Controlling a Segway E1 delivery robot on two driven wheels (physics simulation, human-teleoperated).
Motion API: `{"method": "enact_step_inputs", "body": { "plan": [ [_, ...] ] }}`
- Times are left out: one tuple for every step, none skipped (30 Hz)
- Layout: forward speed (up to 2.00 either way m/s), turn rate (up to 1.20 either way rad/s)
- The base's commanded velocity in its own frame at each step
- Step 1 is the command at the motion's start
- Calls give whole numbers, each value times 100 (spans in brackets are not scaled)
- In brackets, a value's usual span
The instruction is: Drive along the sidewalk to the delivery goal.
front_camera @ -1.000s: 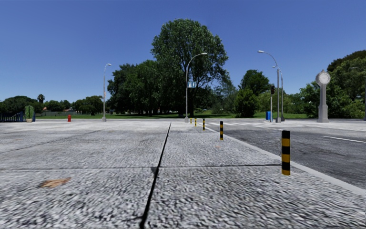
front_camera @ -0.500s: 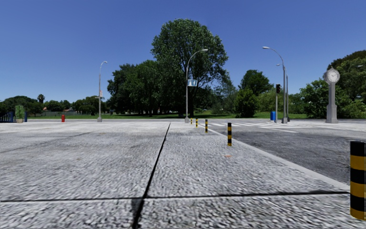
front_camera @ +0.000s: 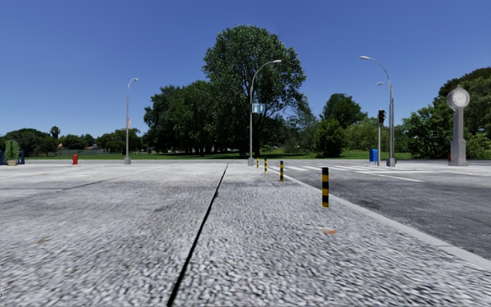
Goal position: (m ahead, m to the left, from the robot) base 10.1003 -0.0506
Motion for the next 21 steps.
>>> {"method": "enact_step_inputs", "body": {
  "plan": [
    [200, 0],
    [200, 0],
    [200, 0],
    [200, 0],
    [200, 0],
    [200, 0],
    [200, 0],
    [200, 0],
    [200, 0],
    [200, 0],
    [200, 0],
    [200, 0],
    [200, 0],
    [200, 0],
    [200, 0],
    [200, 0],
    [200, 0],
    [200, 0],
    [200, 0],
    [200, 0],
    [200, 0]
  ]
}}
